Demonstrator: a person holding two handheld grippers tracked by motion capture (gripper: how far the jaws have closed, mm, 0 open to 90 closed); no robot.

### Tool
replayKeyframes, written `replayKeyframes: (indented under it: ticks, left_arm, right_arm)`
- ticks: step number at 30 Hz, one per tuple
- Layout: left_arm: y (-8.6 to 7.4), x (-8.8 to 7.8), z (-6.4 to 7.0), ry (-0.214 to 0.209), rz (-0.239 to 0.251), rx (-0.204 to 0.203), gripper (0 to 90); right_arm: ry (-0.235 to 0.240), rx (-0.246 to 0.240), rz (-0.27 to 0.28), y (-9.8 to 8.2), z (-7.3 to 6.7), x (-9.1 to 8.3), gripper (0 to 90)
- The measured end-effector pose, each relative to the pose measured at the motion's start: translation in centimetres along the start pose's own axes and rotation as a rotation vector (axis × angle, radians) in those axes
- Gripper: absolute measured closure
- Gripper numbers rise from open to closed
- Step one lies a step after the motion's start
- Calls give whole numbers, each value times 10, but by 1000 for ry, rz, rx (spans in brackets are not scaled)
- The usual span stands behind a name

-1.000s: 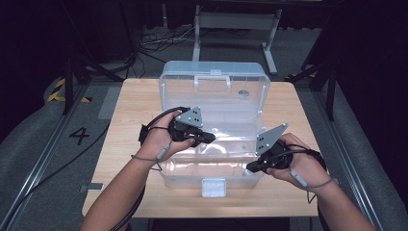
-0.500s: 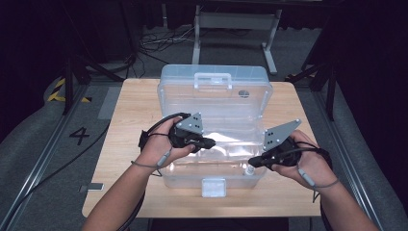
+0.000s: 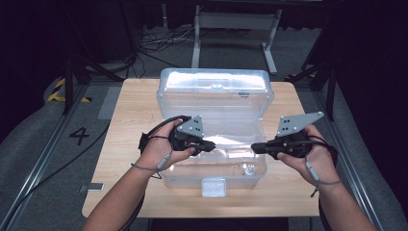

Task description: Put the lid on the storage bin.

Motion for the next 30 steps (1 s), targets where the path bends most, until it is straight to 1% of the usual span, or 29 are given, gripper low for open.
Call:
replayKeyframes:
  ticks: [1, 3, 4, 12, 14, 17, 18, 23, 25, 27, 28, 30]
  left_arm:
    - [0, 0, 0, 0, 0, 0, 865]
    - [0, 0, 1, 1, -3, -2, 865]
    - [0, 0, 1, 3, -4, 4, 865]
    - [-1, 1, 3, -3, -14, 3, 864]
    - [-1, 1, 4, -1, -13, 4, 864]
    - [-1, 2, 5, -3, -17, 3, 865]
    - [-1, 2, 5, -4, -19, 6, 865]
    - [-2, 4, 8, -13, -32, 9, 864]
    - [-2, 4, 9, -17, -45, 16, 864]
    - [-2, 5, 10, -16, -51, 17, 863]
    - [-2, 5, 11, -16, -60, 20, 863]
    - [-3, 6, 13, -17, -61, 22, 862]
  right_arm:
    - [0, 0, 0, 0, 0, 0, 900]
    - [-22, 33, 37, -1, 5, -3, 900]
    - [-30, 41, 50, -1, 7, -4, 900]
    - [-74, 106, 164, -5, 18, -9, 900]
    - [-79, 111, 175, -6, 18, -9, 900]
    - [-119, 145, 237, -7, 23, -13, 900]
    - [-126, 155, 250, -8, 25, -13, 900]
    - [-149, 193, 284, -11, 32, -13, 900]
    - [-157, 210, 302, -12, 35, -12, 900]
    - [-161, 216, 305, -12, 36, -12, 900]
    - [-171, 224, 319, -12, 38, -13, 900]
    - [-178, 235, 334, -13, 40, -14, 900]
Point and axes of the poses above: each handheld gripper's, and its own axes: x roughly forward along the jaws, y roughly out of its top, z roughly to its right, the point moved 1 cm from there along x, roughly forward along the jaws, and after that the axes turned 1 degree about x, right-handed, at the moved point
